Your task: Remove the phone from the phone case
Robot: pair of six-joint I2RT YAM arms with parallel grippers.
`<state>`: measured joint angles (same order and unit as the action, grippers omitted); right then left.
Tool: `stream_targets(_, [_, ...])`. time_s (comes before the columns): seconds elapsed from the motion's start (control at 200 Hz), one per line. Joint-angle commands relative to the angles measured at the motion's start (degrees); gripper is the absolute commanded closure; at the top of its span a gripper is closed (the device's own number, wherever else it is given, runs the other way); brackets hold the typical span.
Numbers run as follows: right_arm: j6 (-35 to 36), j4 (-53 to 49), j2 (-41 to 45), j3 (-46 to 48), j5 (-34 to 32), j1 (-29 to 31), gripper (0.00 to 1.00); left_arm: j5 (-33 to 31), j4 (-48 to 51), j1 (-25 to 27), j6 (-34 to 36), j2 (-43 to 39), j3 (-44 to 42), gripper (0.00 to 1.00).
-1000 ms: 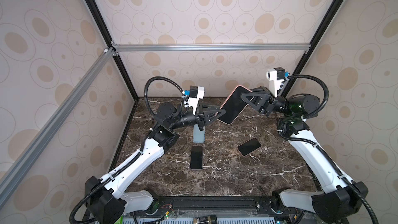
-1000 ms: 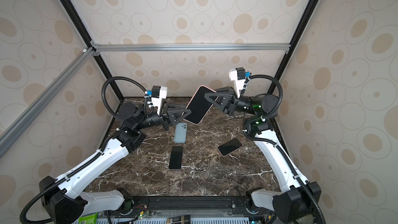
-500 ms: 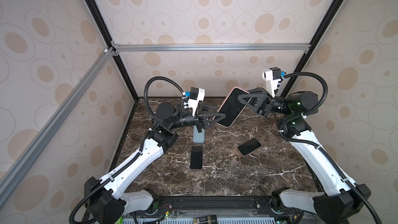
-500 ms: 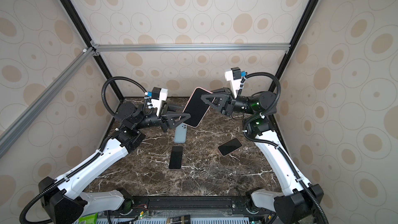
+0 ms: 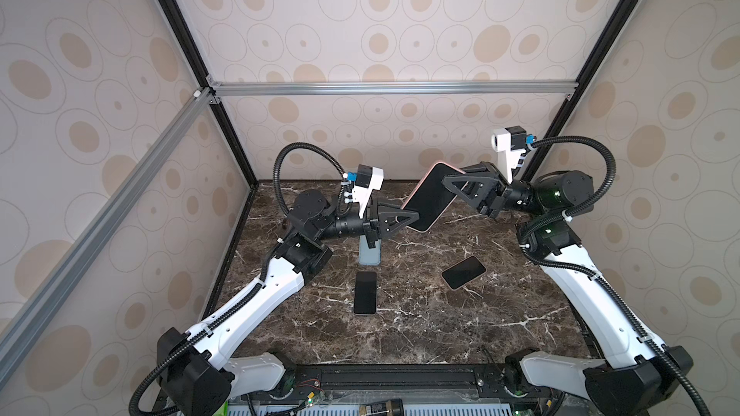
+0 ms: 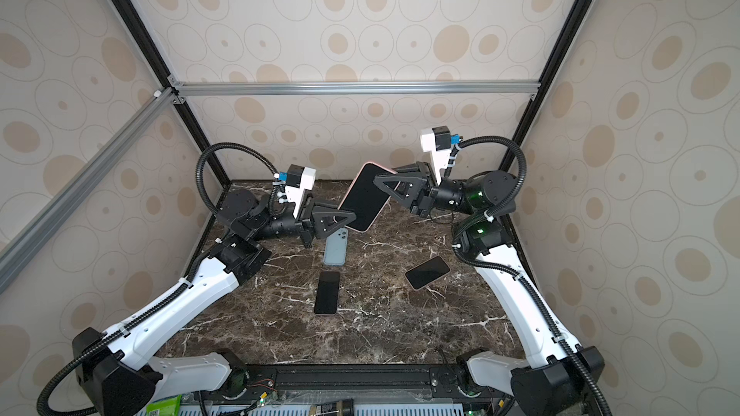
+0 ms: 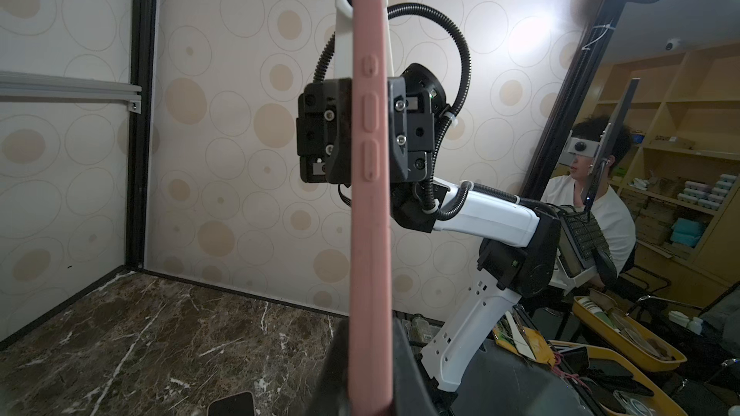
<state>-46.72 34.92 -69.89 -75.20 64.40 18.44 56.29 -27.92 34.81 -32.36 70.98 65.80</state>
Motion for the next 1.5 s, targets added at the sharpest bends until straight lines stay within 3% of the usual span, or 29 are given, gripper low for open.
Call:
stream_targets(0.0, [0.56,-0.91,2.50,-0.05,-2.08,0.48,0.76,0.43,-0.46,-0.43,2.89,-1.18,0.89,0.96])
stream_targets(0.115, [6.13,-7.23,4.08,0.56,-4.70,0.46,0.50,-1.95,2.26,-0.48,5.16,-1.79,1.75,1.00])
stream_targets(0.195, [13.45,-16.70,5.87,0.31,-9.59,0.49,0.05,-6.75,10.39,-0.58,10.68,-1.98,4.40,1.00])
stream_targets(0.215, [15.11,-18.64,6.14,0.24,-10.77,0.47,0.01,-8.02,12.31,-0.66,11.95,-2.07,4.93,1.00])
stream_targets(0.43, [28.33,-41.43,7.97,-3.75,-30.45,0.29,0.00,-17.64,26.24,-0.80,20.47,-1.16,10.42,1.00])
stream_targets(0.505, [31.51,-49.17,7.28,-6.42,-34.34,0.20,0.01,-21.65,28.55,-0.85,21.78,-0.61,11.20,1.00])
stream_targets(0.52, [31.90,-49.99,7.07,-6.81,-34.35,0.20,0.03,-22.15,29.00,-0.82,22.07,-0.46,11.29,1.00])
stream_targets(0.57, [33.35,-53.09,6.22,-8.37,-33.96,0.19,0.24,-22.33,30.40,-0.85,23.56,-0.06,11.59,1.00])
stream_targets(0.635, [35.84,-58.13,4.63,-11.29,-33.55,0.19,0.30,-22.81,33.24,-0.80,25.32,0.65,12.66,1.00])
stream_targets(0.84, [42.74,-69.52,1.26,-18.11,-28.87,-0.46,0.31,-17.84,37.77,-1.11,27.51,2.13,13.99,1.00])
stream_targets(0.965, [40.72,-72.22,-2.10,-21.86,-17.23,-5.50,0.32,-15.10,36.85,-1.16,28.14,1.07,12.74,1.00])
stream_targets(1.13, [37.86,-68.93,-4.60,-22.57,-3.10,-9.46,0.31,-13.11,38.12,-1.19,32.41,0.39,12.06,1.00])
stream_targets(1.32, [39.22,-63.65,-3.48,-19.68,2.50,-9.56,0.30,-5.60,38.76,-1.19,39.29,-0.64,10.60,1.00])
stream_targets(1.495, [32.46,-51.03,-1.87,-13.17,9.40,-9.46,0.28,-4.35,33.73,-1.15,40.68,-4.05,6.35,1.00])
